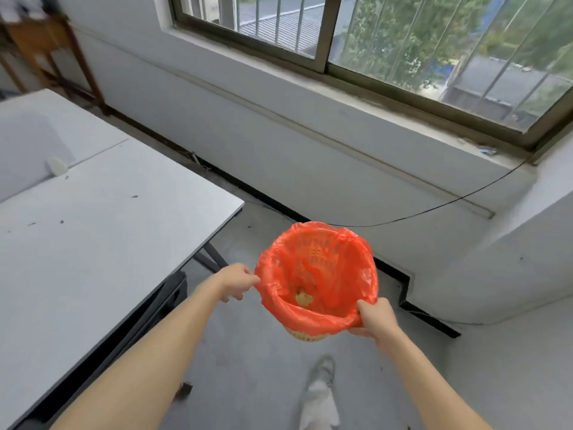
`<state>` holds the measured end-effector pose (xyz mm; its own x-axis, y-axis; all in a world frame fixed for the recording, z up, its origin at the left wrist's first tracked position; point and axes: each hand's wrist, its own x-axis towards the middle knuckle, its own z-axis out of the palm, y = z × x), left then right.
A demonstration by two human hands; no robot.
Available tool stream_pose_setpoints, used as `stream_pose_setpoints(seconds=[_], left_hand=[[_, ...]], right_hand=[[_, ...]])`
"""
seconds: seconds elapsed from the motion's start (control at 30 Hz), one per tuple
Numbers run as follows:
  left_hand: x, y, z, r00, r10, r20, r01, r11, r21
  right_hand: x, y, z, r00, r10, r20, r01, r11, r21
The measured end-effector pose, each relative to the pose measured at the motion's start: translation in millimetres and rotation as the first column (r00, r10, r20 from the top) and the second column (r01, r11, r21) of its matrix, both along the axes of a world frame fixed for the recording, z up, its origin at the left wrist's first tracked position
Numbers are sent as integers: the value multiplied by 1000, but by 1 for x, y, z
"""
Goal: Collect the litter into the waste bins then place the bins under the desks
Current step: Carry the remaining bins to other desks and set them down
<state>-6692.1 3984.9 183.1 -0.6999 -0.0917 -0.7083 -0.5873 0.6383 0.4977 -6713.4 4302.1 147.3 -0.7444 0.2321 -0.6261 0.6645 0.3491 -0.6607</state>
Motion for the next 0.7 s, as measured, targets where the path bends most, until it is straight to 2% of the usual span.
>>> stream_pose_setpoints(seconds=[0.2,0.37,0.53,0.67,0.7], left_hand=[[-89,-28,-27,976,189,-108,-201,973,-111],[-138,-44,-37,902,404,-151,-430,870,-242],[-167,-66,-58,907,381,-180,-420,786,-453],[-194,-90,-92,936,283,-210,-352,709,-611],[-198,-97,-112,947,261,-187,-319,701,-638]], right_hand=[[-154,-25,-37,978,202,57,-204,978,32],[-252,-54,-36,901,407,150,-427,894,138],[-309,-80,-62,794,567,220,-606,764,220],[-339,-114,-115,742,619,257,-670,689,274],[-344,-125,-150,726,626,283,-687,679,260]])
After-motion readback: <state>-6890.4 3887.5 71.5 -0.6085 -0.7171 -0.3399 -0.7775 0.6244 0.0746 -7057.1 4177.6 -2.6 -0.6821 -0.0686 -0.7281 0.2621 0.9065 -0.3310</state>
